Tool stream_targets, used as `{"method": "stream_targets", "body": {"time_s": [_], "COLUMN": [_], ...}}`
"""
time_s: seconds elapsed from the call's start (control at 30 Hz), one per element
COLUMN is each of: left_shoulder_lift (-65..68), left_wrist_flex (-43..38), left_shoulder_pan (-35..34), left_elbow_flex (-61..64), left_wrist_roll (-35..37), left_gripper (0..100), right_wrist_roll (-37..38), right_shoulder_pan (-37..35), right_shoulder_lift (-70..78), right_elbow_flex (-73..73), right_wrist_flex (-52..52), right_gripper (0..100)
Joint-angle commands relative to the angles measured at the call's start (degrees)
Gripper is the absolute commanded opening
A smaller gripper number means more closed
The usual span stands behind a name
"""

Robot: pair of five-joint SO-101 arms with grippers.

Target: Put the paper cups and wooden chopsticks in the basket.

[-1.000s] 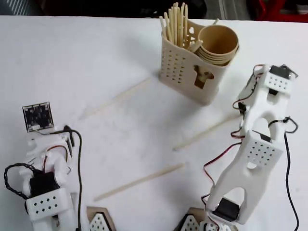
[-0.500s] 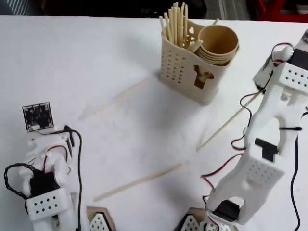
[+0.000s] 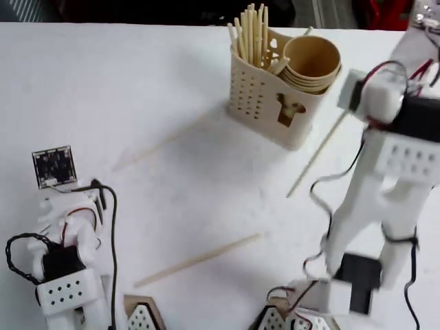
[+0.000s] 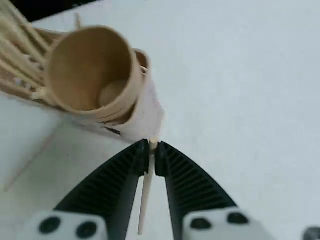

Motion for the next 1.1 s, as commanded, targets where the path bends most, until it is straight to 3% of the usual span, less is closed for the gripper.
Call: {"method": "stream_targets", "body": {"time_s": [0.0, 0.2, 0.67, 1.07], "left_shoulder_lift": [-0.75, -0.75, -0.75, -0.75], "left_wrist_flex": [-1.76, -1.76, -1.76, -1.76], "left_shoulder_pan": [-0.04, -0.04, -0.04, -0.04], "left_elbow_flex": [-0.79, -0.79, -0.79, -0.88], "left_wrist_roll": [0.53, 0.53, 0.53, 0.53], "left_gripper": [17, 17, 17, 17], "right_wrist_roll": [0.44, 0.53, 0.62, 2.99], "right_shoulder_pan": [-6.64, -11.56, -17.45, -16.92], "right_shoulder_lift": [-8.13, -13.85, -12.18, 1.54], "right_elbow_flex": [-0.26, -0.26, 0.53, 0.53], "right_wrist_flex": [-0.84, -11.74, -43.03, -45.49], "right_gripper": [1.7, 1.7, 1.7, 1.7]}}
